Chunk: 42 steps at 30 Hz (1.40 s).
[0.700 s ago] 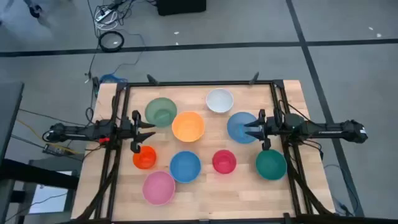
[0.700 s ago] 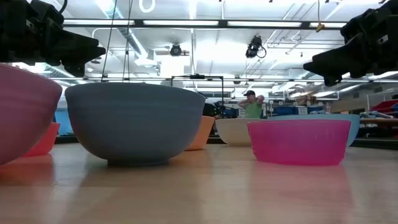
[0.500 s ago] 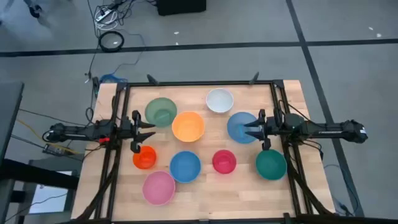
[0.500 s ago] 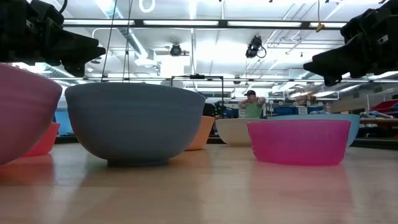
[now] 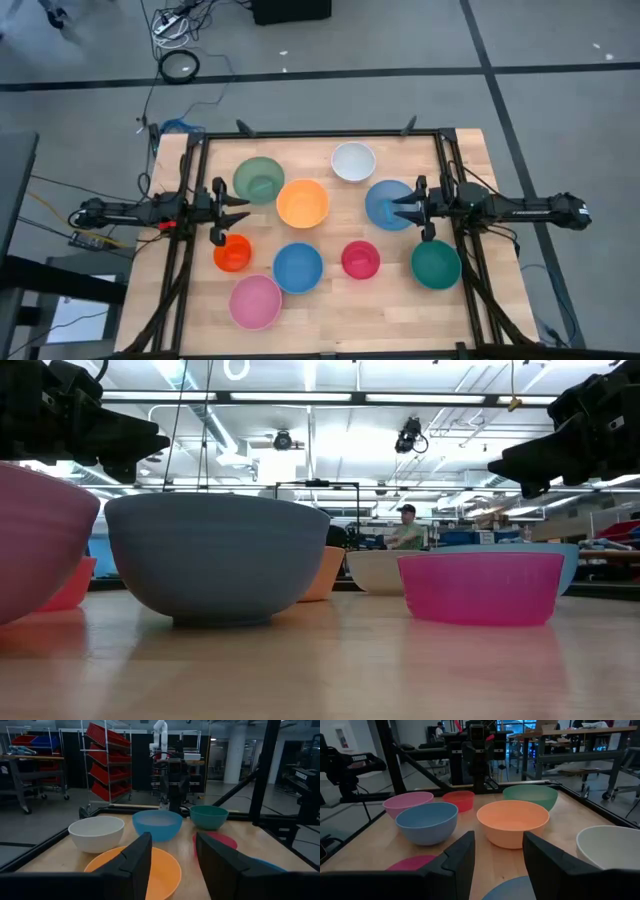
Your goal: Nest bowls inside each other
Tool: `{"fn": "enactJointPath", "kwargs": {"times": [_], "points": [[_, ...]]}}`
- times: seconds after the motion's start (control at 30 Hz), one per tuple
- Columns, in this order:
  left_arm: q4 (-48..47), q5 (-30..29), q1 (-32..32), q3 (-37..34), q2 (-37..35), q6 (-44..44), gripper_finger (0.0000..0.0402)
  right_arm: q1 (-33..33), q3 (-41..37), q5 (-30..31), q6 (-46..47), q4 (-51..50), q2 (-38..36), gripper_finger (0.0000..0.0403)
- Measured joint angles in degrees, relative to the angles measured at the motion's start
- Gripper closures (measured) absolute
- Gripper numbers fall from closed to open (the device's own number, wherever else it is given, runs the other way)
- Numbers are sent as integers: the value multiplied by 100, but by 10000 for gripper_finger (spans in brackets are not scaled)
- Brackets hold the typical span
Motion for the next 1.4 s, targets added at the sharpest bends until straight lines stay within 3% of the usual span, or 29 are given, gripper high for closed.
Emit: {"fn": "enactJointPath", "kwargs": {"times": [0.67,0.83,1.13,1.4], "points": [[0,1,-1,0,1,0,239,0,0,33,37,402,0,247],[98,1,-1,0,1,-7,239,2,0,-25,930,855,1,247],[1450,1,-1,0,1,-151,239,4,0,55,1236,2357,-1,247],[2581,27,-1,0,1,-151,239,-11,79,157,1209,2643,1,247]]}}
